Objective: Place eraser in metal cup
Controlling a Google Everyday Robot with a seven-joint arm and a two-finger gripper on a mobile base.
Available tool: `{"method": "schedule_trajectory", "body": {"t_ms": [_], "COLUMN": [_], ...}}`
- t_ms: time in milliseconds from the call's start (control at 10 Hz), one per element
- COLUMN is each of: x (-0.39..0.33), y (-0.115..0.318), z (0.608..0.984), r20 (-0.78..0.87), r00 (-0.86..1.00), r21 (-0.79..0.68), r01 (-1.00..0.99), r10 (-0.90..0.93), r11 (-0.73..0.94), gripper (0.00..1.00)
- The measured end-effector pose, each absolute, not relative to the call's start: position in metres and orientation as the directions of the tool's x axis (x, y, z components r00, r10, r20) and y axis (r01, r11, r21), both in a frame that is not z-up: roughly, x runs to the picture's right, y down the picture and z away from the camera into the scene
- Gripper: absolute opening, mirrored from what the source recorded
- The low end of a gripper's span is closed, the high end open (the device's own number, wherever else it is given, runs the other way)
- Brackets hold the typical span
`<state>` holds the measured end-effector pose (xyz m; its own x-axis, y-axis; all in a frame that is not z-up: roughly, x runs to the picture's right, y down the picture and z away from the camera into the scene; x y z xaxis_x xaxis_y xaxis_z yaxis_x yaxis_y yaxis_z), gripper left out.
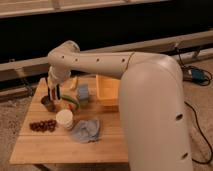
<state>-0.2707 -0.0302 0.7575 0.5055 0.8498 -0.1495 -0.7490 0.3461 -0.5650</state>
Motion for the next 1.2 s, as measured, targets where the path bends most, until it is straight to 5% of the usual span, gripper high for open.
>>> {"method": "schedule_trajectory", "body": {"t_ms": [300, 800, 1200], "x": [-0.299, -0.327, -0.337], "y": [-0.023, -0.012, -0.018], "z": [0.763, 0.778, 0.788], "r20": [-0.11, -0.048, 0.002], "r00": [0.551, 0.571, 0.524], "r21": [-0.603, -0.604, -0.583], "r01": [-0.699, -0.67, -0.692], "r10": [0.827, 0.82, 0.852], "r11": [0.385, 0.431, 0.427], "gripper": [0.02, 0.52, 0.61]}}
